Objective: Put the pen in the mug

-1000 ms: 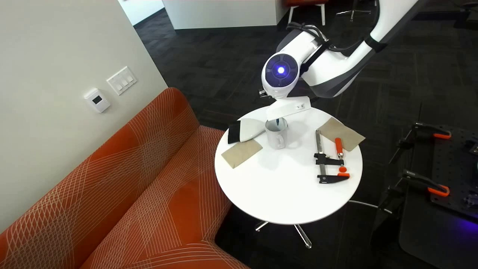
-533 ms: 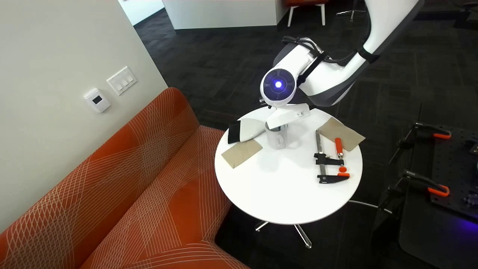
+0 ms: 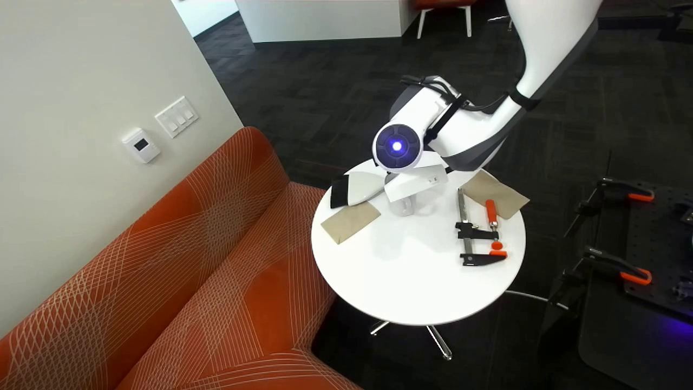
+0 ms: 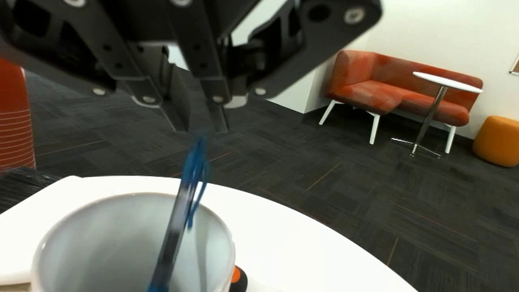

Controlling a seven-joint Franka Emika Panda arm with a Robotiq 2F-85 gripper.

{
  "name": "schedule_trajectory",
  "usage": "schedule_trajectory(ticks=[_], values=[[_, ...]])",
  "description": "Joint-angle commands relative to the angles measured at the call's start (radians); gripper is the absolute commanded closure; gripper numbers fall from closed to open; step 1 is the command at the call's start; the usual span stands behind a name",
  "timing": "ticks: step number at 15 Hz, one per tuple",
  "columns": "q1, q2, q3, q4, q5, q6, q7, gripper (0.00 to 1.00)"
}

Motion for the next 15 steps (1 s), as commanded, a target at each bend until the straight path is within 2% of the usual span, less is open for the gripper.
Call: schedule_trajectory(ticks=[1,7,13,14,15], values=[[-0.003,0.005,0.016,0.023,-0.006,-0.037,-0.004,0.49],[-0.02,-0.107,0.008,-0.02,-0.016,-0.028,-0.003,0.03],[-0.053,-0.217,0.009,-0.03,-0.02,-0.015,-0.058,0.0],[-0.062,-0.226,0.011,-0.029,-0.016,-0.002,-0.074,0.0],[-0.057,-0.179,0.017,0.008,-0.004,-0.012,-0.054,0.0]])
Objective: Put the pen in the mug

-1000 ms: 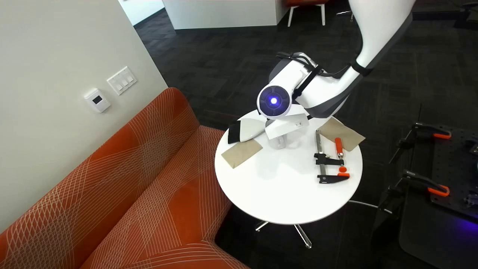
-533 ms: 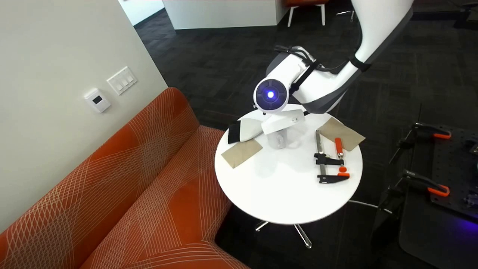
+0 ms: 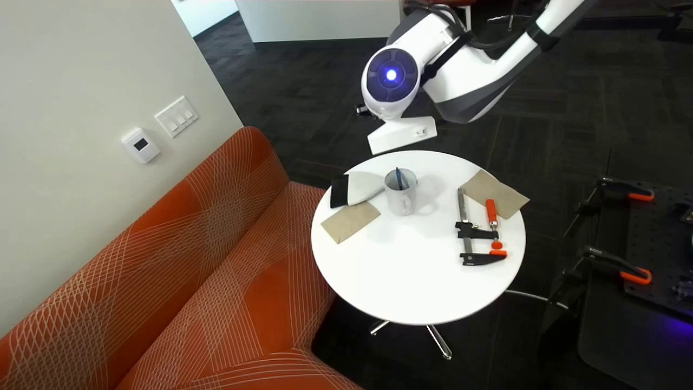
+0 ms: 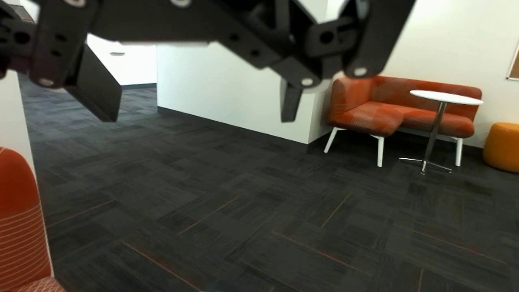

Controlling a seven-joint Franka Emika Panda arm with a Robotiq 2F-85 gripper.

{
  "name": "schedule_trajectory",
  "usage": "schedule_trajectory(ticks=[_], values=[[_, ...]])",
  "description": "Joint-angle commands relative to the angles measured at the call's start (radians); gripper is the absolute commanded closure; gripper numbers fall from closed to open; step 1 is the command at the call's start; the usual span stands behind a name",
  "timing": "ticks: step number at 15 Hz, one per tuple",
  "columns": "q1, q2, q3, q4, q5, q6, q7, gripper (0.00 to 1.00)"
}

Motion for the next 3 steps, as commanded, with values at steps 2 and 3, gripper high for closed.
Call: schedule_trajectory(ticks=[2,3], values=[[-0.02,-0.017,0.016,-0.001,-0.002,-0.006,-0.016,0.0],[-0.022,-0.018,0.015,-0.002,-0.002,-0.006,-0.017,0.0]])
